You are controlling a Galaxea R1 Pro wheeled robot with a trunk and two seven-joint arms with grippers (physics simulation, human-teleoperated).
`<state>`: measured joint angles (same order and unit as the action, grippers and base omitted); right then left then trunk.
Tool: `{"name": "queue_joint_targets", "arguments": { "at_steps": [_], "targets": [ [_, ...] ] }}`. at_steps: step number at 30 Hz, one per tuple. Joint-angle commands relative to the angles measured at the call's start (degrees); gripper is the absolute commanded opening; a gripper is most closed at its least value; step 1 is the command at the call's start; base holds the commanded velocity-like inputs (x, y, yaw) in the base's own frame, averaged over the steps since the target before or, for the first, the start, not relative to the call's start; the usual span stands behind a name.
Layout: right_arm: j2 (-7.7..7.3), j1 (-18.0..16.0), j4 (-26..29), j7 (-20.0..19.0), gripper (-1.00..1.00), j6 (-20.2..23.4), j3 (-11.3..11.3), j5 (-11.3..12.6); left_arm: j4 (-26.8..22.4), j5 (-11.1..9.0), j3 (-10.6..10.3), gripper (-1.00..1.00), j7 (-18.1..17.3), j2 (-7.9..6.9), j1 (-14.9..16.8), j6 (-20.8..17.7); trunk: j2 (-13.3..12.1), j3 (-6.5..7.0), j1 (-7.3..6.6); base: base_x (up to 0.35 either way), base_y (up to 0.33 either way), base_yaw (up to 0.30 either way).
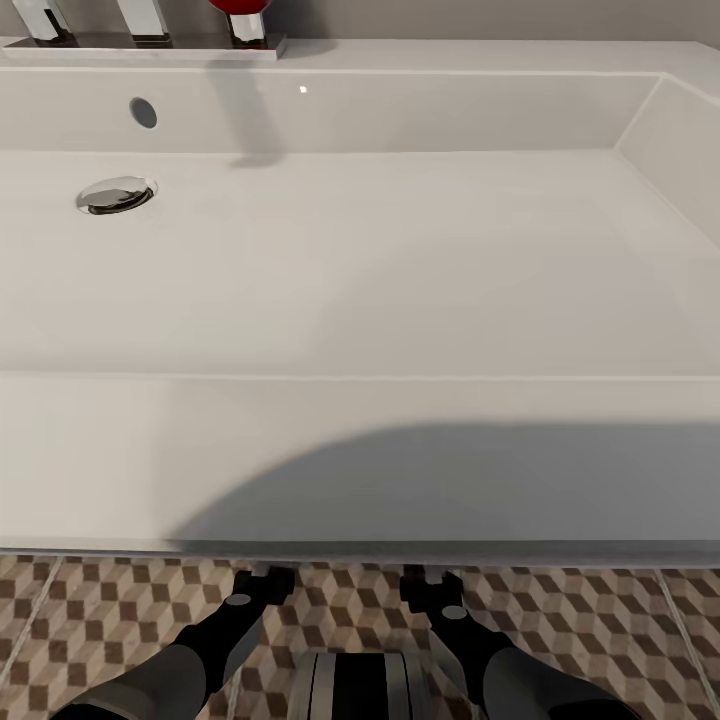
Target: Take the four mousetraps from the cabinet in the bathroom and place them on the bathroom floor. Make sure all four end up on the same floor surface, and ensure that at least two of them are either under or directly next to the same bathroom sink.
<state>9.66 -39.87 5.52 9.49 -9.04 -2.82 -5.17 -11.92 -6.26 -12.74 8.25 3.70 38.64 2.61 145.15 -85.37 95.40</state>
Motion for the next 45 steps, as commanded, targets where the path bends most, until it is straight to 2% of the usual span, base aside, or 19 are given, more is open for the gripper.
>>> {"name": "queue_joint_targets", "arguments": {
  "at_steps": [1, 19, 20, 45],
  "targets": [
    [0.01, -0.03, -0.07, 0.43, 1.00, -0.01, -0.25, -0.54, 0.06, -0.51, -0.53, -1.00, 0.45, -0.01, 0.03, 0.19, 0.01, -0.03, -0.01, 0.000, 0.000, 0.000],
    [-0.04, -0.03, -0.07, 0.36, 1.00, -0.06, -0.25, -0.56, 0.06, -0.55, -0.54, -1.00, 0.45, -0.08, 0.03, 0.09, 0.01, -0.03, -0.01, 0.000, 0.000, 0.000],
    [-0.05, -0.03, -0.07, 0.36, 1.00, -0.07, -0.25, -0.55, 0.06, -0.55, -0.55, 1.00, 0.45, -0.09, 0.03, 0.10, 0.01, -0.03, -0.01, 0.000, 0.000, 0.000],
    [-0.08, -0.03, -0.07, 0.36, 1.00, -0.19, -0.25, -0.54, 0.11, -0.51, -0.53, 1.00, 0.45, -0.10, 0.03, 0.11, 0.01, -0.03, -0.01, 0.000, 0.000, 0.000]
  ]
}}
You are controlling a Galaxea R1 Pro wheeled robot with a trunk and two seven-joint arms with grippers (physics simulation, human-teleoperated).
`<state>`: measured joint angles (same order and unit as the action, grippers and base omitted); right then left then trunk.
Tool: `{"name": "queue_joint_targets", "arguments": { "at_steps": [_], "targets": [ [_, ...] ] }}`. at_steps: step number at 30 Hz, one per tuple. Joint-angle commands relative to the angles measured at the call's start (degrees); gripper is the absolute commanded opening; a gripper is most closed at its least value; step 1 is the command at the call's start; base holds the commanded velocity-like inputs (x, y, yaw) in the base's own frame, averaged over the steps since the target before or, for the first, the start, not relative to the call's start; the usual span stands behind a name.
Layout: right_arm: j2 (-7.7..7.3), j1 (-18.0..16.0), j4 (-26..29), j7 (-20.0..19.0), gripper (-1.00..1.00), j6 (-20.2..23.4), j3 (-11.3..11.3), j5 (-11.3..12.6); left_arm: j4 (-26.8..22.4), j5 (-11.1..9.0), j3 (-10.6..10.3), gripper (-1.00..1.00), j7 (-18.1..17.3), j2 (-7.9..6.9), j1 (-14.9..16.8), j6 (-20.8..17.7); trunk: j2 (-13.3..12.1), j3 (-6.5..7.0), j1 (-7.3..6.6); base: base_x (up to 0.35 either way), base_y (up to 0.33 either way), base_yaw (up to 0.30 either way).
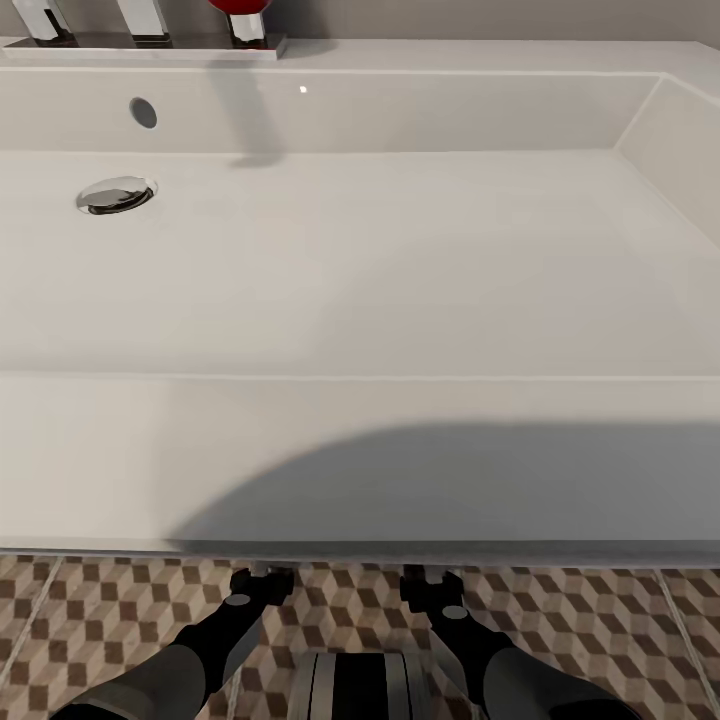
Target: Take the four mousetraps from the cabinet in the bathroom and place them on the bathroom floor. Make sure all four end up on the same floor surface, and ensure that at least two of them are either under or directly next to the same bathroom sink.
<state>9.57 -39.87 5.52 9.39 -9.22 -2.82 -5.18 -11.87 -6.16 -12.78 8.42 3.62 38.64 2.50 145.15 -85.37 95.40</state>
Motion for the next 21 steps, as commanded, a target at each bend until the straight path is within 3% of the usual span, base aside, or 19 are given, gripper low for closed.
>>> {"name": "queue_joint_targets", "arguments": {
  "at_steps": [1, 21],
  "targets": [
    [0.01, -0.03, -0.07, 0.45, 1.00, -0.03, -0.25, -0.54, 0.05, -0.61, -0.50, 1.00, 0.28, -0.01, 0.03, 0.22, 0.01, -0.03, -0.01, 0.000, 0.000, 0.000],
    [0.13, -0.03, -0.02, 0.45, 1.00, -0.28, -0.25, -0.62, -1.65, 0.03, -0.70, 1.00, 0.65, 0.42, 0.03, 0.14, 0.01, -0.03, -0.01, 0.000, 0.000, 0.000]
  ]
}}
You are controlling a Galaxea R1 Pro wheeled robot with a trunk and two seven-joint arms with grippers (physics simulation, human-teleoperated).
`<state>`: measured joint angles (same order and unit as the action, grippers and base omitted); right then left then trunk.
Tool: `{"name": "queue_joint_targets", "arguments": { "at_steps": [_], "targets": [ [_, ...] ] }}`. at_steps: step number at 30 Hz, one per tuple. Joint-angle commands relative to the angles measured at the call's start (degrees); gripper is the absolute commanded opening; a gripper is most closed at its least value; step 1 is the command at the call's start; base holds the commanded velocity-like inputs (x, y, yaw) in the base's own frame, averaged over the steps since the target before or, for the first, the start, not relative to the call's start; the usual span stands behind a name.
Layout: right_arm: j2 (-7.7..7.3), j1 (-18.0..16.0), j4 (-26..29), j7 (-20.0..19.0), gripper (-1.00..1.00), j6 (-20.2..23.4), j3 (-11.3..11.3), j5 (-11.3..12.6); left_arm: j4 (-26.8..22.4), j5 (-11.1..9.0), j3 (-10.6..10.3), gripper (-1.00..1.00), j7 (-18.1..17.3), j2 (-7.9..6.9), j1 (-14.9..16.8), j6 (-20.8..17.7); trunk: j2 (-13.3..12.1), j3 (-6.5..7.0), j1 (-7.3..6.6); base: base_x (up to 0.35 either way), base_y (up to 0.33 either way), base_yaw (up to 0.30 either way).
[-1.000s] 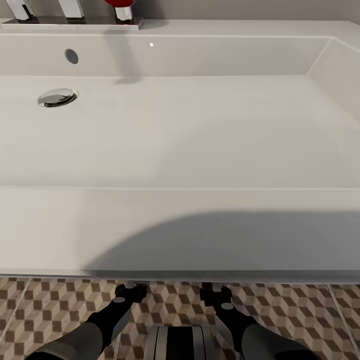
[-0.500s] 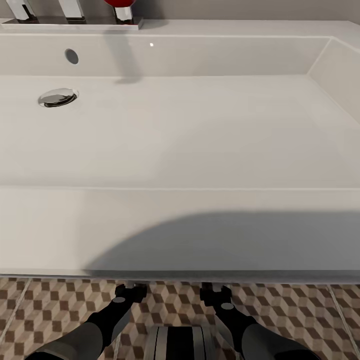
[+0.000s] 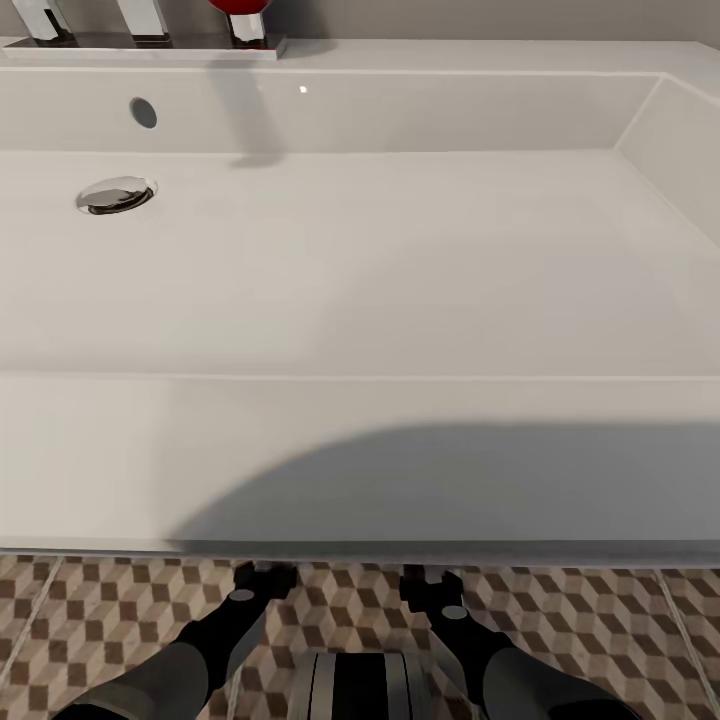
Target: Take the four mousetraps from the cabinet in the bathroom and place them on the bathroom floor. Make sure all four end up on the same floor surface, and ensure that at least two of them are either under or directly next to the same bathroom sink.
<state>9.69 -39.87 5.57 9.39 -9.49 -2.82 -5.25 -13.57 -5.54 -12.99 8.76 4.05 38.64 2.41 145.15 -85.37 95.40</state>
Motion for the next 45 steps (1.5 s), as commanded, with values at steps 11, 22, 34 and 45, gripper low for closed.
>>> {"name": "queue_joint_targets", "arguments": {
  "at_steps": [11, 22, 34, 45],
  "targets": [
    [-0.02, -0.04, -0.03, 0.46, 1.00, -0.02, -0.25, -0.55, -0.91, -0.61, -0.32, 1.00, 3.52, 0.57, 0.03, -0.41, 0.01, -0.03, -0.01, -0.118, 0.000, 0.000],
    [0.03, -0.03, 1.00, 0.46, 1.00, -0.01, -0.25, -0.53, -0.86, -0.69, -0.25, 1.00, 6.43, 1.64, 0.03, -0.61, 0.01, -0.03, -0.01, -0.323, 0.000, 0.000],
    [0.02, -0.03, 1.19, 0.44, 1.00, 0.00, -0.25, -0.55, -0.84, -0.73, -0.34, 1.00, 6.36, 1.74, 0.03, -0.65, 0.01, -0.03, -0.01, -0.342, 0.000, 0.000],
    [0.06, -0.03, 1.20, 0.46, 1.00, 0.00, -0.25, -0.55, -0.84, -0.72, -0.30, 1.00, 6.35, 1.74, 0.03, -0.65, 0.01, -0.03, -0.01, -0.344, 0.000, 0.000]
  ]
}}
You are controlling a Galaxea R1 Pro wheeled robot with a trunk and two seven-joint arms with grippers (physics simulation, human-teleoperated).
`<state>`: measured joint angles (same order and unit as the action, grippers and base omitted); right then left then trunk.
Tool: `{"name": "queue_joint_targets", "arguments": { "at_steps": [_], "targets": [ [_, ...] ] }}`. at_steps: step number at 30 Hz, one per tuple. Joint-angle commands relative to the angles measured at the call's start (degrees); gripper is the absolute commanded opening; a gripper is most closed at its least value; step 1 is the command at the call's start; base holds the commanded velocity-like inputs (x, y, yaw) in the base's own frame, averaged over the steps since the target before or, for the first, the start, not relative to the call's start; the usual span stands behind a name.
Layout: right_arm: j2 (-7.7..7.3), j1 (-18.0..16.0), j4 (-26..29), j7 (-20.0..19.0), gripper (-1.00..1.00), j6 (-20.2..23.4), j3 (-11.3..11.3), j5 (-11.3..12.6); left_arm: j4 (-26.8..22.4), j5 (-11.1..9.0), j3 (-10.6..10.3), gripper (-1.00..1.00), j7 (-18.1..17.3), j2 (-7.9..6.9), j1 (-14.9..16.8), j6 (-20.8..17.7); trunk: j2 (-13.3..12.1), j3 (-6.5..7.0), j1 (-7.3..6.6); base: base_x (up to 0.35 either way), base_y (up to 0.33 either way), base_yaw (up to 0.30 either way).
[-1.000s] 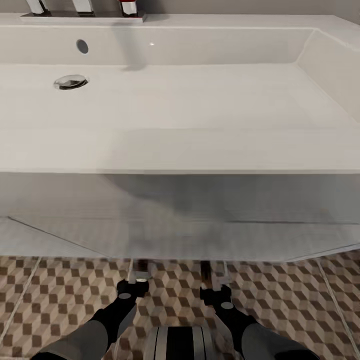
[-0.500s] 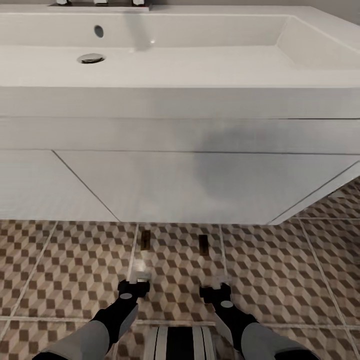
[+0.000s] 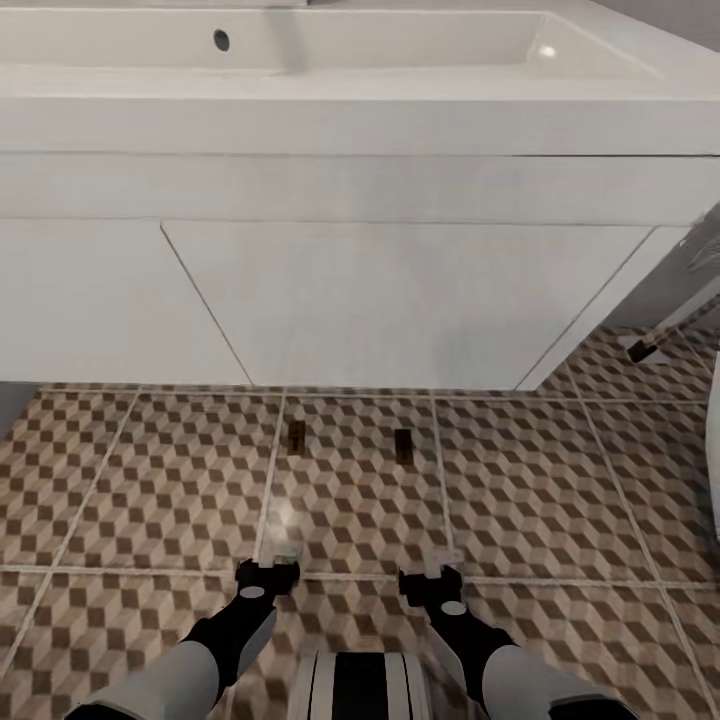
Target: Take the four mousetraps from the cabinet in the bathroom and place them on the bathroom floor. Make sure all four end up on the same floor surface, and ensure that at least two of them are either under or directly next to the same bathroom sink.
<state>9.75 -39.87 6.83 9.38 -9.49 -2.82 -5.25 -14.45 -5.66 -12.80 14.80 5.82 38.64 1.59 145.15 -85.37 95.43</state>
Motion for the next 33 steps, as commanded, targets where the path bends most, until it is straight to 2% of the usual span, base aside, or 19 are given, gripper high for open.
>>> {"name": "queue_joint_targets", "arguments": {
  "at_steps": [1, 24, 33],
  "targets": [
    [0.01, -0.03, -0.06, 0.47, 1.00, -0.02, -0.26, -0.55, 0.04, -0.61, -0.48, 1.00, 0.31, -0.02, 0.03, 0.17, 0.01, -0.03, -0.05, -0.344, 0.000, 0.000],
    [0.01, -0.03, -0.06, 0.47, 1.00, -0.06, -0.26, -0.55, 0.04, -0.60, -0.52, 1.00, 0.31, -0.10, 0.03, 0.35, 0.01, -0.03, -0.05, -0.342, 0.000, 0.000],
    [0.04, -0.03, -0.06, 0.44, 1.00, -0.09, -0.26, -0.55, -0.01, -0.58, -0.63, 1.00, 0.31, -0.10, 0.03, 0.74, 0.01, -0.03, -0.05, -0.139, 0.000, 0.000]
  ]
}}
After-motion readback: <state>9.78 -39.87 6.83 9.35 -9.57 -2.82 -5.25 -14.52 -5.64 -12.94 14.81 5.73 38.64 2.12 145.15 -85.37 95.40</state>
